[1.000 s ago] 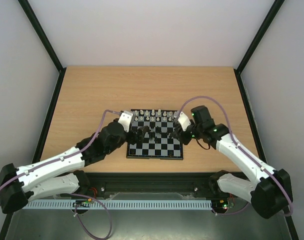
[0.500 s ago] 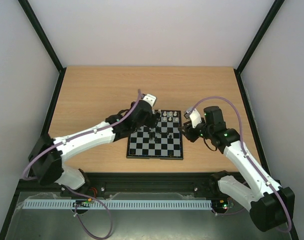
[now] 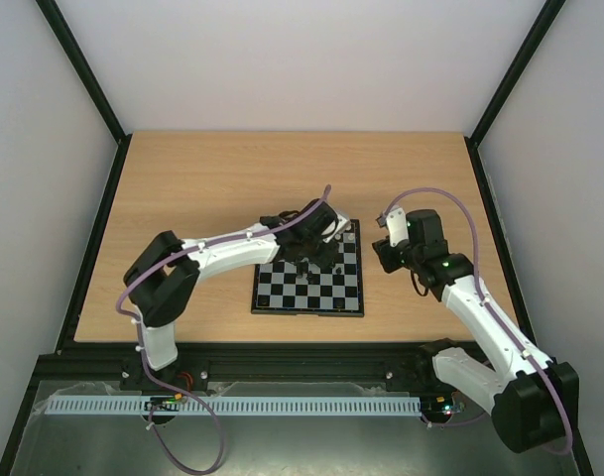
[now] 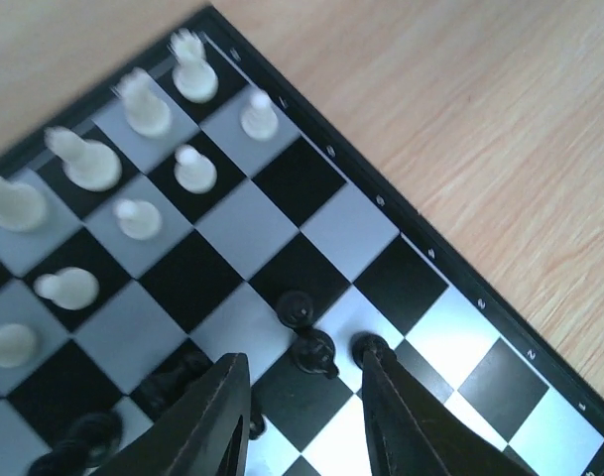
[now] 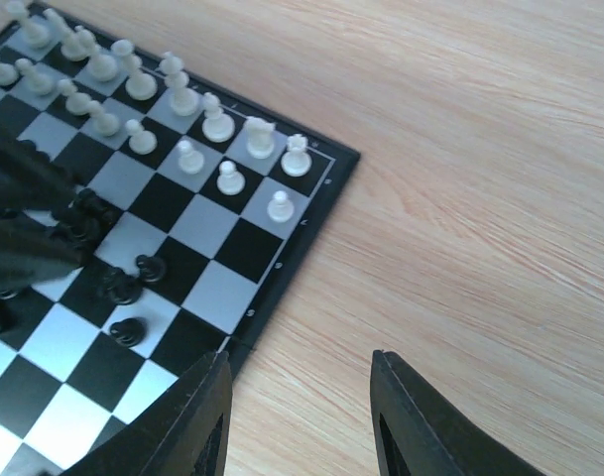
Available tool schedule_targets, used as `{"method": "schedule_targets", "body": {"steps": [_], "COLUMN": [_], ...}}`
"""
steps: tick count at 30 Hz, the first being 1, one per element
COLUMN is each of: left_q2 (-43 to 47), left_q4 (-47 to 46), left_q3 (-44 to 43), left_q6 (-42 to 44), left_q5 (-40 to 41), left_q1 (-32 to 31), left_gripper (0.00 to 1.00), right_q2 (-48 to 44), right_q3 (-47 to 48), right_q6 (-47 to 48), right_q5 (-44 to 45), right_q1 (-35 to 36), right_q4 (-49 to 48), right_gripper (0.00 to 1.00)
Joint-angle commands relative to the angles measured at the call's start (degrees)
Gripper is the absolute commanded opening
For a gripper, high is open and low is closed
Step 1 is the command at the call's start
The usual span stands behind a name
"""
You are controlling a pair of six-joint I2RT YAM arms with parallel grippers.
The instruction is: Set up the chess pieces on the board
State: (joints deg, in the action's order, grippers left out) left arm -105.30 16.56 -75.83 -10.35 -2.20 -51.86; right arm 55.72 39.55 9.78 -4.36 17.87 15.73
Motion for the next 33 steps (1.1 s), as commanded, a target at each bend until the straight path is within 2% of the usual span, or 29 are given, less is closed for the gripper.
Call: {"method": "schedule_targets", "body": {"steps": [1,13,21,33], "left_q2": [-3.91,-7.74,-8.15,-10.60], "left_q4": [2.57,7.36,7.10,6.61], "left_q3": [-3.39,-6.09,-5.79,-7.18], "left_q6": [0.68,-1.58,-3.30,-3.69], "left_q5": [-5.09,2.17,3.74,2.78], "left_q1": [-1.16,-3.08,-3.23,-3.22], "left_gripper": [0.34,0.29,0.31,0.20], "right_q2": [-0.91,-0.62,-0.53,-0.57], "right_q3": [-0.89,-1.03,-1.05,-1.27], "right_q6": [-0.73,-0.04,0.26,0.72], "right_q5": [3.89,3.58,3.13,2.78], "right_q1": [-1.09,-1.30,-1.34,-1.34], "right_q4": [-1.58,-1.42,-1.36,-1.18], "right_gripper": [0.40,0.40,0.40,0.40]}}
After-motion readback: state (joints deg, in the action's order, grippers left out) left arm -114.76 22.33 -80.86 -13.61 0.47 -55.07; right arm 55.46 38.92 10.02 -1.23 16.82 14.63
